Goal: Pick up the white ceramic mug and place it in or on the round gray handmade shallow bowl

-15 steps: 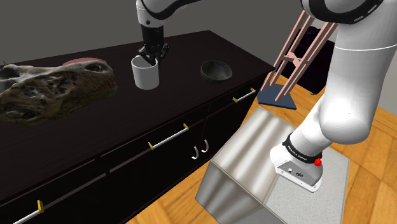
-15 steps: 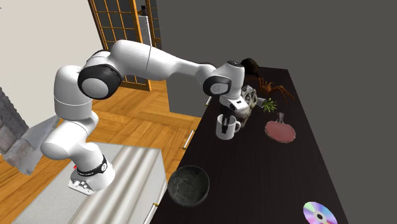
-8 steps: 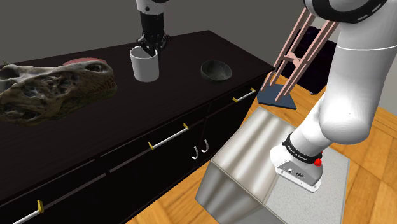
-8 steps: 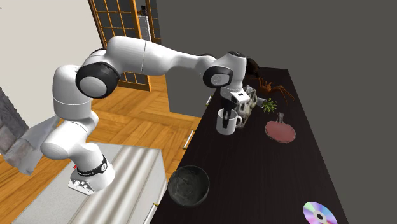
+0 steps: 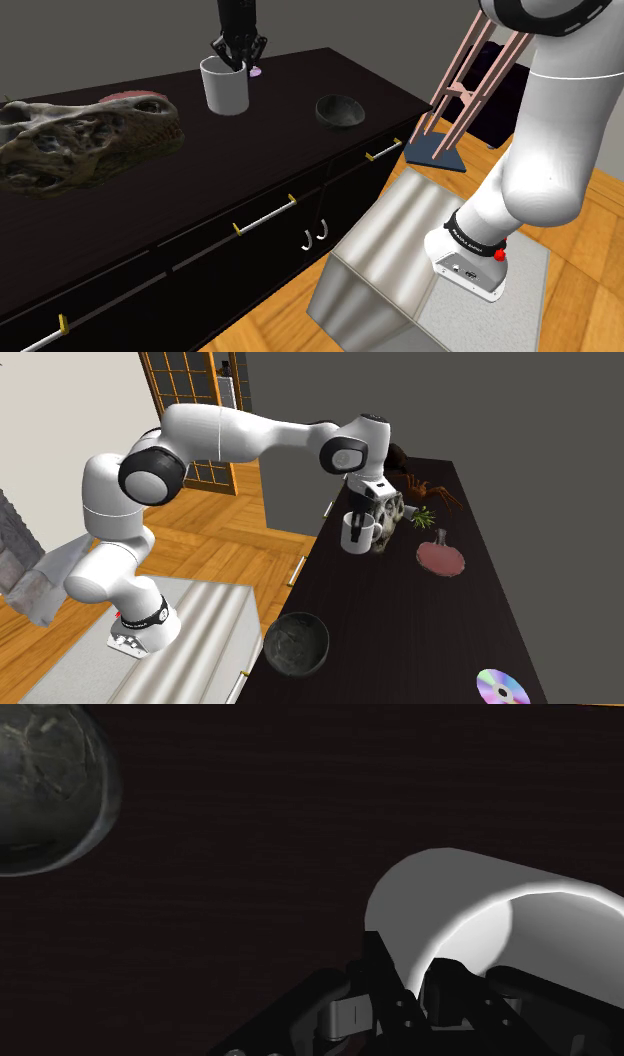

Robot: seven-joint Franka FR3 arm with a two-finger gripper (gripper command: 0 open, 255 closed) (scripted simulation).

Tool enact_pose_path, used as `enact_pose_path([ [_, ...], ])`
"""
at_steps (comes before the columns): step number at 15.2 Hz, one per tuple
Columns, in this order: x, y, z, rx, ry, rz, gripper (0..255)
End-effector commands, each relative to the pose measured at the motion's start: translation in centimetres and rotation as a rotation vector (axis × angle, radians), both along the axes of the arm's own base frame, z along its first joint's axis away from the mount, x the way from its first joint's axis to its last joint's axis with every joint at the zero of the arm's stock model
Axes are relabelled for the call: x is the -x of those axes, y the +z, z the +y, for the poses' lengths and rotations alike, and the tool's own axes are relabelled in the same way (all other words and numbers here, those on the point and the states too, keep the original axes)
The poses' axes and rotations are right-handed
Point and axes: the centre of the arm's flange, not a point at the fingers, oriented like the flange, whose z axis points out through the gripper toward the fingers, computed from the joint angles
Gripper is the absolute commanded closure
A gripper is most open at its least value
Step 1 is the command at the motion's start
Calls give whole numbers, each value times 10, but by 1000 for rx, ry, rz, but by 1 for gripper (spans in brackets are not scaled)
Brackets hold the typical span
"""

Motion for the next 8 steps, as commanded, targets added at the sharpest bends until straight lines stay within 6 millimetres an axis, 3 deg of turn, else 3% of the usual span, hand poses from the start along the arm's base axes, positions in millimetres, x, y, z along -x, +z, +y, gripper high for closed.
enact_pose_path([
  [1, 0, 11, -1, 0, 0, 0, 255],
  [2, 0, 14, -1, 0, 0, 0, 255],
  [8, 30, 19, -74, 0, 0, 0, 255],
])
